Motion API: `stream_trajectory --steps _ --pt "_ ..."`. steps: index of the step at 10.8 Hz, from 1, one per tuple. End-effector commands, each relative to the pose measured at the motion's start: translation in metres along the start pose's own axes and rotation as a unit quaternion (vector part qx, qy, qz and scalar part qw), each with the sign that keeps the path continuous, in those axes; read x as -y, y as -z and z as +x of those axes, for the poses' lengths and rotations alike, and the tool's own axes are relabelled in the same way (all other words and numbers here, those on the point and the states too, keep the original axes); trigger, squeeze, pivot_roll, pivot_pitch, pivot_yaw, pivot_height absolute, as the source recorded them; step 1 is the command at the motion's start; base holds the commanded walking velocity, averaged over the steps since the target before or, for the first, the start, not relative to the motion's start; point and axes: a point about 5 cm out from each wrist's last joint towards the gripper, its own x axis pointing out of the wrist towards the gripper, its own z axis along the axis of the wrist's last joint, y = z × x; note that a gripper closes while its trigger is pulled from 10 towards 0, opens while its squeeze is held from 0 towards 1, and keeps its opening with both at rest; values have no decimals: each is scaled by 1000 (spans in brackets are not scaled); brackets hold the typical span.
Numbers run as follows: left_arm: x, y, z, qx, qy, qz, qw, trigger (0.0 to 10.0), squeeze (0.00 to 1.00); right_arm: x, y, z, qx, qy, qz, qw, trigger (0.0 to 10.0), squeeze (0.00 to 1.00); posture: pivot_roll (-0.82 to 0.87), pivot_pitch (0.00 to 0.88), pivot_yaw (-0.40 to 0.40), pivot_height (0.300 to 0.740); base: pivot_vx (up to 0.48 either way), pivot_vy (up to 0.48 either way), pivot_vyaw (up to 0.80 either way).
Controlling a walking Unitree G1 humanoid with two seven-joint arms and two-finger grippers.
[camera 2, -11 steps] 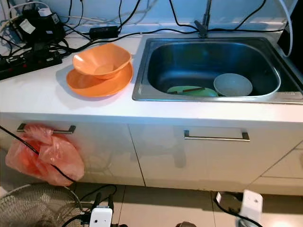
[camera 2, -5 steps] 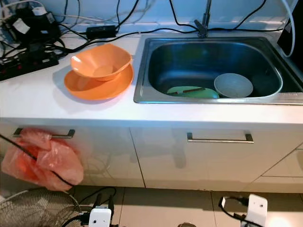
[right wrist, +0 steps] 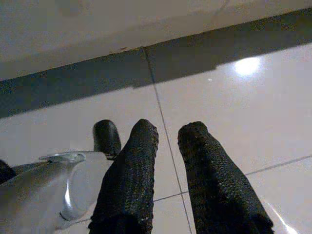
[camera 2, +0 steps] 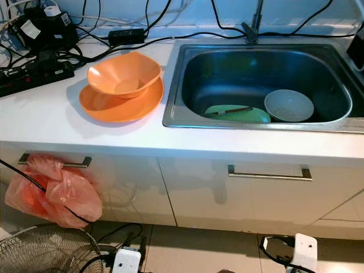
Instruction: Kitchen organization
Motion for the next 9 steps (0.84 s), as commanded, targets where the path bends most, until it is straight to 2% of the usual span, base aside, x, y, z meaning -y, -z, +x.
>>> stream_trajectory --steps 1,4,6,7,8,9 --pt "17 55 -60 -197 36 7 980 10000 0 0 0 0 -1 -6 -5 1000 10000 0 130 166 -30 740 0 0 0" --pt "21 57 -60 -213 68 -17 975 10000 0 -1 0 0 -2 -16 -8 1000 10000 0 134 167 -30 740 0 0 0" --pt "23 61 -61 -243 84 -32 966 10000 0 -2 0 0 -3 -22 -17 1000 10000 0 132 156 -27 740 0 0 0" --pt "23 61 -60 -247 81 -47 964 10000 0 -27 -20 3 36 -63 -17 997 10000 0 135 149 -27 740 0 0 0" --pt "24 62 -60 -257 81 -56 961 10000 0 -39 -31 4 48 -79 -19 996 10000 0 142 140 -29 740 0 0 0" --pt "24 63 -59 -261 83 -66 959 10000 0 -42 -34 5 44 -78 -27 996 10000 0 140 135 -28 740 0 0 0"
